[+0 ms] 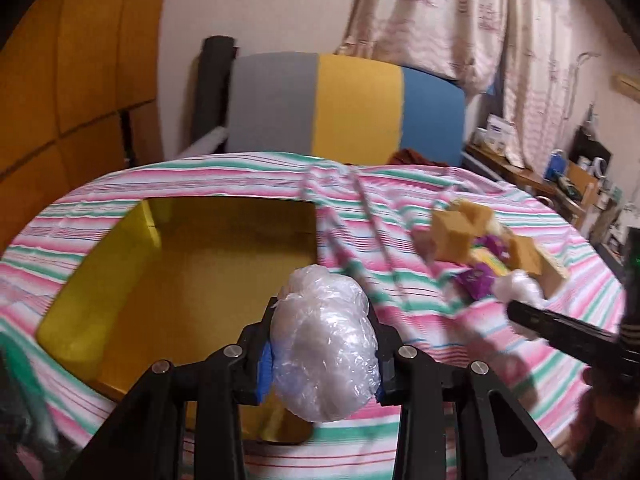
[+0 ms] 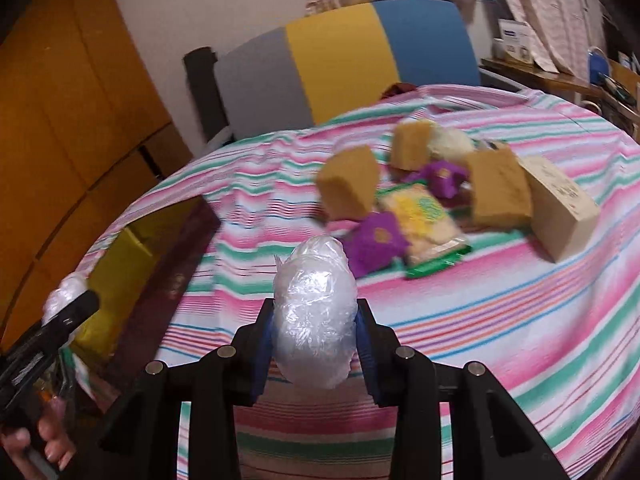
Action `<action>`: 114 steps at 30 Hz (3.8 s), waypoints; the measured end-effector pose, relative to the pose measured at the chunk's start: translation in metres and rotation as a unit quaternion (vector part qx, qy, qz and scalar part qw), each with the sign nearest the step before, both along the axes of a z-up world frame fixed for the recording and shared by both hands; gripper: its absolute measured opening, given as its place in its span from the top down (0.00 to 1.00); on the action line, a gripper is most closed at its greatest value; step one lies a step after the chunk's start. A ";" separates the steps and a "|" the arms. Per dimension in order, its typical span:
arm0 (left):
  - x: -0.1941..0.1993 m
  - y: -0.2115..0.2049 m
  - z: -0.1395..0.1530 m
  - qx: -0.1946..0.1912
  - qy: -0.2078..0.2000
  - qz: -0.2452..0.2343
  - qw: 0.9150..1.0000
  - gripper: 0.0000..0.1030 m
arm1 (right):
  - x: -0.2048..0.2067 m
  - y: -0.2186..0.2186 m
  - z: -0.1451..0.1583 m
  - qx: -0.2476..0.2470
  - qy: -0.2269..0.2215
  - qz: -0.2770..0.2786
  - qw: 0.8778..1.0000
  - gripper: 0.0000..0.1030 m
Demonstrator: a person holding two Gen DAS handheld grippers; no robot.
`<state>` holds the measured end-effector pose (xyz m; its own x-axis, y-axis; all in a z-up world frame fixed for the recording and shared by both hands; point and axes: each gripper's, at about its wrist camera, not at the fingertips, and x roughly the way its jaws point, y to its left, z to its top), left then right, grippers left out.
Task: Organize objects
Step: 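Drop the wrapped bun into the gold tray with the left tool while the right drops another bun, then return both tools from the tray to the snack pile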
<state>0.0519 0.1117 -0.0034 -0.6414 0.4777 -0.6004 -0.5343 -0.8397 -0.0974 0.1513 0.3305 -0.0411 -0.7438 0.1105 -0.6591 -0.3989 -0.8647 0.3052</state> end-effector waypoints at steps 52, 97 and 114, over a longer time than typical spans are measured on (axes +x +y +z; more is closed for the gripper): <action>-0.096 -0.206 0.017 -0.032 -0.018 0.380 0.924 0.01 | -0.190 -0.229 -0.027 -0.086 -0.050 0.293 0.951 0.55; 0.010 0.035 -0.008 -0.141 -0.011 0.057 0.988 0.00 | -0.008 0.042 -0.016 0.029 -0.053 -0.053 0.997 0.54; 0.028 0.066 -0.013 -0.163 -0.020 0.025 0.986 0.00 | -0.019 0.115 -0.035 0.073 -0.090 -0.084 0.990 0.54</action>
